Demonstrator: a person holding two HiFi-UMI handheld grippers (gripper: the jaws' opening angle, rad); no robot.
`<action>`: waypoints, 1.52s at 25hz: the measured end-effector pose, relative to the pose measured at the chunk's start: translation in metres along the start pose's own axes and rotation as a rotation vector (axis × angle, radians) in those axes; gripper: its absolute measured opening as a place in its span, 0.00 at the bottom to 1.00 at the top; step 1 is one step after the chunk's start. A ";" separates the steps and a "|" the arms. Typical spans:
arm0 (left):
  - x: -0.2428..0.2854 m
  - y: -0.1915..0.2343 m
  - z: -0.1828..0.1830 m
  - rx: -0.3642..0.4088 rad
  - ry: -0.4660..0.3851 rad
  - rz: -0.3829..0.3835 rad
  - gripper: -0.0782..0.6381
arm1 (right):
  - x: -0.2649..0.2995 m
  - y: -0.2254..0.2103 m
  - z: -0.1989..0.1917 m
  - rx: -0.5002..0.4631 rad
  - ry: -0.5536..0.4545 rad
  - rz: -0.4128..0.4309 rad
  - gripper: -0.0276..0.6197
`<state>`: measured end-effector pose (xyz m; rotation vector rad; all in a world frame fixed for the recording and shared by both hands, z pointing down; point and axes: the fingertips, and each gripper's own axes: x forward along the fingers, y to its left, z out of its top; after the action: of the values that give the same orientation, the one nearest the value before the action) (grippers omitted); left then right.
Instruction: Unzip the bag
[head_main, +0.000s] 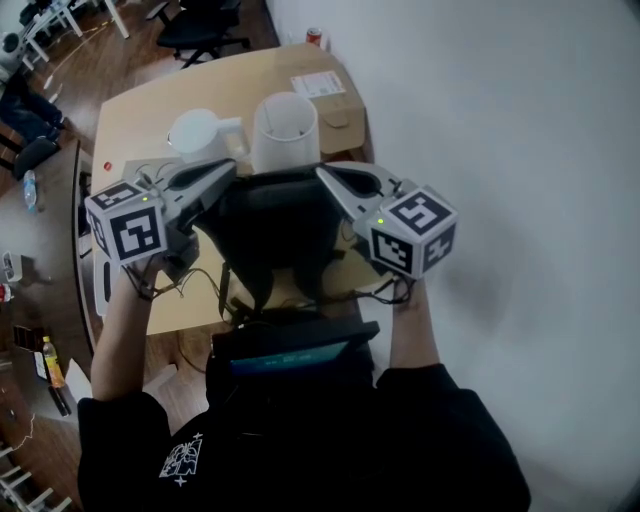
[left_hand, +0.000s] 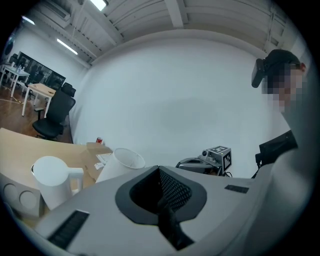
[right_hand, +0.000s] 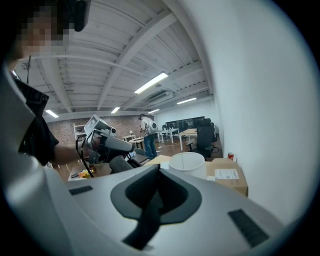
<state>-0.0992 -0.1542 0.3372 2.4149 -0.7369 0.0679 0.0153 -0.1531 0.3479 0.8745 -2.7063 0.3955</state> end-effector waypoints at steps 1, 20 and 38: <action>-0.003 0.001 -0.001 -0.007 -0.002 -0.003 0.12 | -0.001 -0.002 -0.001 0.004 -0.002 -0.002 0.08; -0.049 0.040 -0.008 -0.142 -0.129 0.019 0.11 | -0.023 -0.045 -0.031 0.072 0.013 -0.108 0.08; -0.124 0.116 -0.049 -0.433 -0.490 -0.003 0.11 | -0.033 -0.060 -0.038 0.105 0.016 -0.131 0.08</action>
<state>-0.2583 -0.1420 0.4131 2.0237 -0.8559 -0.6392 0.0835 -0.1693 0.3825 1.0652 -2.6154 0.5179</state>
